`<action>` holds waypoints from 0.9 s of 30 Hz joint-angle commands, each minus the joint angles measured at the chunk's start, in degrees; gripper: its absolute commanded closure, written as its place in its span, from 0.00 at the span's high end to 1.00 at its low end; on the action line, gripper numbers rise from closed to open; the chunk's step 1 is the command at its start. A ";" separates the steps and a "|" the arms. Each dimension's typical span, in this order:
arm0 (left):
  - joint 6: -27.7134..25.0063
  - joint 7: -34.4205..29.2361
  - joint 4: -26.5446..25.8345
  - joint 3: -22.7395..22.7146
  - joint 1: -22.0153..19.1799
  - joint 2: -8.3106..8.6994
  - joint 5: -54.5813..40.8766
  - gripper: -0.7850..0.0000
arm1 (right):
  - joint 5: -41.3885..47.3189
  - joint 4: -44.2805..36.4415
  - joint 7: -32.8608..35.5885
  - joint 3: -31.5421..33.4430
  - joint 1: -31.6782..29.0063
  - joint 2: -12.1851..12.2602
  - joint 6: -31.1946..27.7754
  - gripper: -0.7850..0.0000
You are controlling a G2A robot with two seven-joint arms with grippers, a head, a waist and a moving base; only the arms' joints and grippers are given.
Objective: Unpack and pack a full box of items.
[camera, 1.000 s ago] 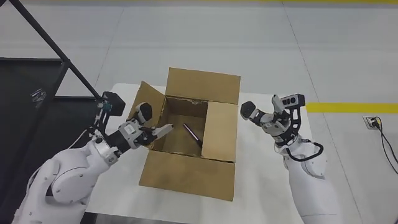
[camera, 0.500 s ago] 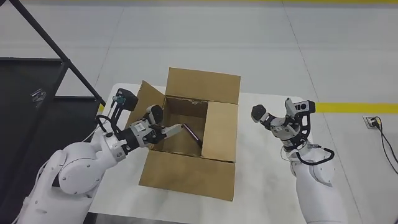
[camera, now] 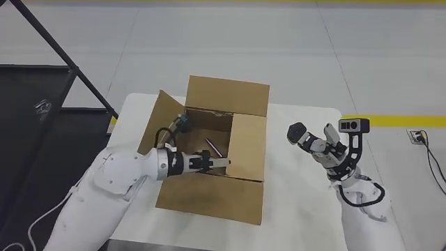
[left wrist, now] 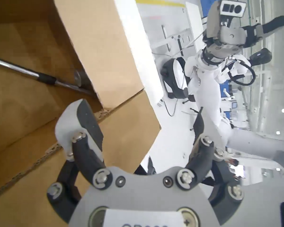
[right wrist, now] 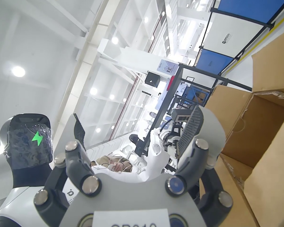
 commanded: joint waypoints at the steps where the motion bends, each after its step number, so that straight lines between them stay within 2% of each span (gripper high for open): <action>1: 0.90 0.42 4.55 3.31 -2.70 -0.90 0.15 1.00 | 1.01 -0.31 -0.07 1.24 -1.07 0.26 -0.38 1.00; 7: -1.55 4.60 14.95 10.47 -8.15 -3.89 -1.55 1.00 | 2.84 -2.36 -0.47 3.78 -4.14 0.89 -1.83 1.00; 13: -9.26 9.15 22.94 14.75 -10.53 -6.93 -7.59 1.00 | 3.50 -4.52 -1.34 5.10 -6.14 1.39 -2.37 1.00; 17: -14.47 8.30 27.70 15.99 -12.24 -8.50 -12.15 1.00 | 3.90 -5.55 -1.95 5.48 -6.92 1.65 -2.94 1.00; 20: -18.62 7.32 29.86 15.82 -12.77 -9.07 -14.51 1.00 | 4.15 -5.98 -2.21 5.59 -7.30 1.85 -3.12 1.00; 27: -25.61 6.03 31.31 14.39 -12.71 -9.65 -18.30 1.00 | 4.49 -6.54 -2.58 5.38 -7.67 2.25 -3.51 1.00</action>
